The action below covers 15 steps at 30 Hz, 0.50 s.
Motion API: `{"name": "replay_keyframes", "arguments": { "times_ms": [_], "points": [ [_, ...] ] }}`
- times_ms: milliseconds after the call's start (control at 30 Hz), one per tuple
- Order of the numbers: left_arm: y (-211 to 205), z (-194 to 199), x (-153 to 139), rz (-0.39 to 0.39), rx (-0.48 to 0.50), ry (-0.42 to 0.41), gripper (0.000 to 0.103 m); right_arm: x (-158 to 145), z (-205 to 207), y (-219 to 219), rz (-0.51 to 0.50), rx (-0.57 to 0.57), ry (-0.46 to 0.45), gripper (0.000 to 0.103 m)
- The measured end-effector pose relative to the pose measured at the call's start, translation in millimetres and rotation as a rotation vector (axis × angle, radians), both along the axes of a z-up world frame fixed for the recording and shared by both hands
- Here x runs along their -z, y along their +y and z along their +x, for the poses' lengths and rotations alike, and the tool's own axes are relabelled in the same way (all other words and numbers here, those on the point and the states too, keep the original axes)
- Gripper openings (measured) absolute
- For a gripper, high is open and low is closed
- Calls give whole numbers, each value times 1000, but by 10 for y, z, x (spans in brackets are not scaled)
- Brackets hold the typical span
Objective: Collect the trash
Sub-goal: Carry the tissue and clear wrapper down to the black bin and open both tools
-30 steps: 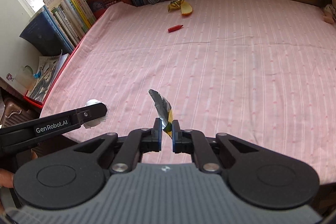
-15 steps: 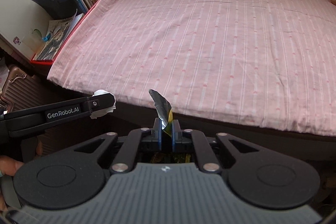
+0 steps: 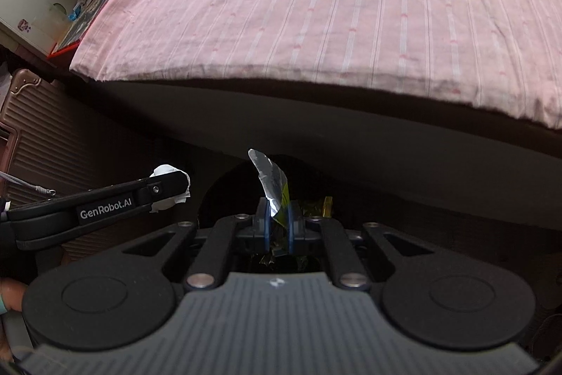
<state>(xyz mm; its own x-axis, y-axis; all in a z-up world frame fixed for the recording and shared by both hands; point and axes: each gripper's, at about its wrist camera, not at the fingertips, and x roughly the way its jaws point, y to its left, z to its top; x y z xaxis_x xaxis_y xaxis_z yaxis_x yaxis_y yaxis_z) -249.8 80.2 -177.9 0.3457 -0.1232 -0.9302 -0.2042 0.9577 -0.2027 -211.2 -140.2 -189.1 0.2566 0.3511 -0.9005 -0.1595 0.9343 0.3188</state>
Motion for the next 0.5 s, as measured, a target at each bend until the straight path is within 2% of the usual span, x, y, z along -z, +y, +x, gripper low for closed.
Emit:
{"name": "replay_keyframes", "arguments": {
  "times_ms": [267, 500],
  "points": [
    [39, -108, 542, -9, -38, 82, 27, 486, -5, 131, 25, -2, 88, 15],
    [39, -29, 1240, 15, -54, 154, 27, 1096, 118, 282, -1, -11, 131, 16]
  ]
}}
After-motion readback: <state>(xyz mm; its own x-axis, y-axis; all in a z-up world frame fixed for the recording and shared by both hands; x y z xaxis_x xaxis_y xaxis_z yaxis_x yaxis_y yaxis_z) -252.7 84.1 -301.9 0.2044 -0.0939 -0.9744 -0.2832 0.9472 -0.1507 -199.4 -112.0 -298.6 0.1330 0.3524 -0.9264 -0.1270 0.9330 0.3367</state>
